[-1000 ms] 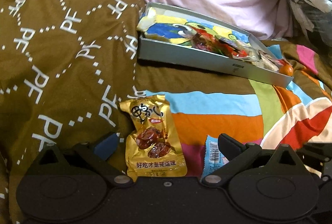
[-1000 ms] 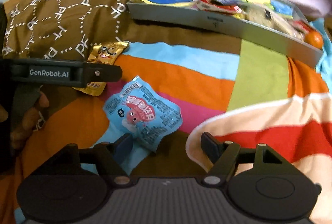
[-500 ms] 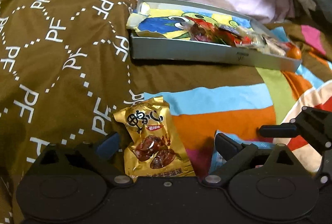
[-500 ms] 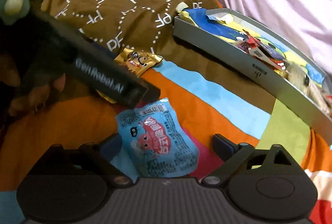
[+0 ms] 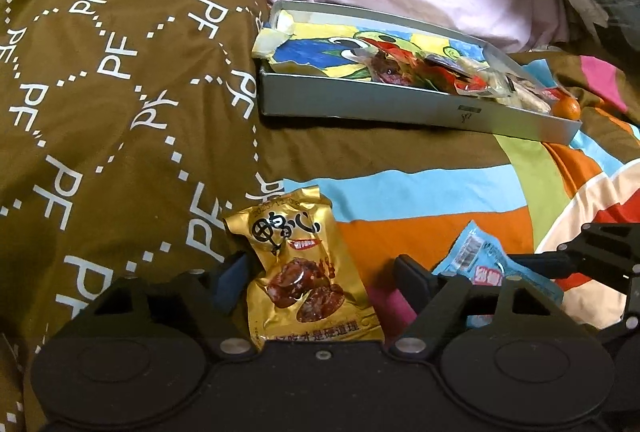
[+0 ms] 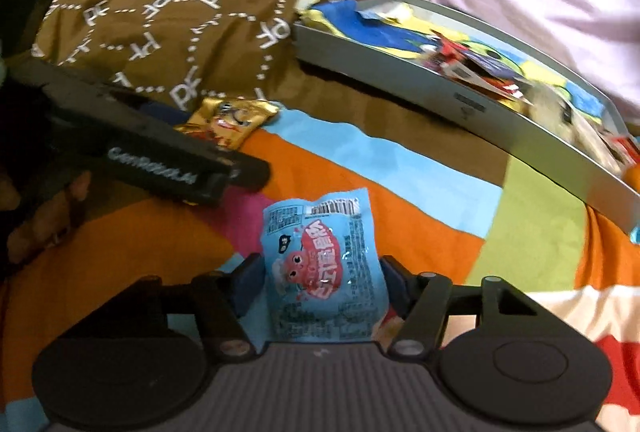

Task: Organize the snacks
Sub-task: 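Close the left gripper on the gold duck pack while the right closes on the blue strip pack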

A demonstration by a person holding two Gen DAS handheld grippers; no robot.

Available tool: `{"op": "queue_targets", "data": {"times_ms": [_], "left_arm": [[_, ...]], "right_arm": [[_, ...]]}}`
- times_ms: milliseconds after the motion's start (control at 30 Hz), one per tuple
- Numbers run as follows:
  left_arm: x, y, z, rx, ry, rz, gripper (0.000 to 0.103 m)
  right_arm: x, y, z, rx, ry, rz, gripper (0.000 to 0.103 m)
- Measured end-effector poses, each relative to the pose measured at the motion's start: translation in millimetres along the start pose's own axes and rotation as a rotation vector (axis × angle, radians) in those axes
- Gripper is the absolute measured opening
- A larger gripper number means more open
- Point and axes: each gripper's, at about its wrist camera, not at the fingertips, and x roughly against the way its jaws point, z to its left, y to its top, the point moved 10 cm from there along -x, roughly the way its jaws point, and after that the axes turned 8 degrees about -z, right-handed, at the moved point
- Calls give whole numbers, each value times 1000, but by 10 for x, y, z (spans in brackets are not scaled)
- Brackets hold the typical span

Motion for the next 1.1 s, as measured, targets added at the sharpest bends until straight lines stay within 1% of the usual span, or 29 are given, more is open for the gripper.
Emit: {"op": "queue_targets", "data": {"times_ms": [67,100,167,300,400,567,767,867,967,1100], "left_arm": [[3,-2,10,3,3,-1,69],[-2,-2,15,5,4,0,67],[3,-7,23,8,3,0,58],[18,-14,23,9,-1,2,56],[37,-29,8,13,-12,17,55],[99,-90,-68,27,-54,65,55],[203,-173,-213,7,-74,105,55],[275,-220,-291,27,-98,131,55],[368,-295,-378,50,-134,168,55],[505,-384,-459,45,-142,206,55]], "right_arm": [[-9,-6,-13,-22,6,5,67],[-16,-10,-8,-29,8,6,66],[-15,-20,-11,-43,8,8,66],[1,-40,-28,-80,0,10,65],[16,-46,-17,-83,-7,14,63],[72,-91,-26,-106,-4,39,60],[184,-184,-36,-132,-10,68,59],[243,-235,-52,-168,-2,86,59],[306,-282,-72,-224,24,110,59],[484,-368,-60,-263,24,124,60]]}}
